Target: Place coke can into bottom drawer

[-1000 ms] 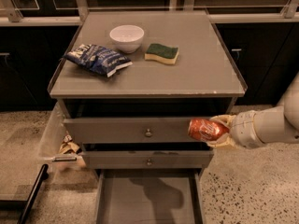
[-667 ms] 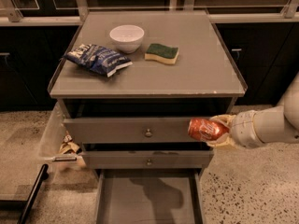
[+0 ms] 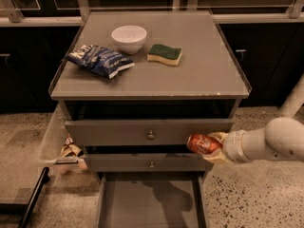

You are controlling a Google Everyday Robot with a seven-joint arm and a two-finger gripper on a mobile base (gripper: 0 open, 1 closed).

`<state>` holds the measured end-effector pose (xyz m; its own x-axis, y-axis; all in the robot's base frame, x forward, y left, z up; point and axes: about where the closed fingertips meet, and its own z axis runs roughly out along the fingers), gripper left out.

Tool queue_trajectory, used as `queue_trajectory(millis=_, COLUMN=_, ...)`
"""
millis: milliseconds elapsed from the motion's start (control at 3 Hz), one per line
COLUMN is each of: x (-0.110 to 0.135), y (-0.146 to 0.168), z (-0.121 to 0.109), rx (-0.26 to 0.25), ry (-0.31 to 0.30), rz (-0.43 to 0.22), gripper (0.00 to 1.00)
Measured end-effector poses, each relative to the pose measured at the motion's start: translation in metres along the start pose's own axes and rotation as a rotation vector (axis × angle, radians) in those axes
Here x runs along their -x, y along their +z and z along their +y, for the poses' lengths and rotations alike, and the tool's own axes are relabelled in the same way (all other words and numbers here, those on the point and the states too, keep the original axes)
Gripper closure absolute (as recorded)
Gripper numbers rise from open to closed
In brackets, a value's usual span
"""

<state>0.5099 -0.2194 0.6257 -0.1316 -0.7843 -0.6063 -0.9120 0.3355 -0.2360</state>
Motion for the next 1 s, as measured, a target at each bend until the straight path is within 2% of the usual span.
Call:
queue_trajectory(millis=333, x=-0.026, y=0.041, z=0.021, rx=0.035, ry=-0.001, rz=-0.003, gripper=1.00)
queue_trajectory(millis=667, x=-0.039, y=0.065, z=0.046, rx=0.068, ry=-0.023, rz=-0.025, gripper=1.00)
queue_trajectory(millis=1000, x=-0.039, y=0.065, z=0.046, rx=0.068, ry=-0.023, rz=-0.025, gripper=1.00)
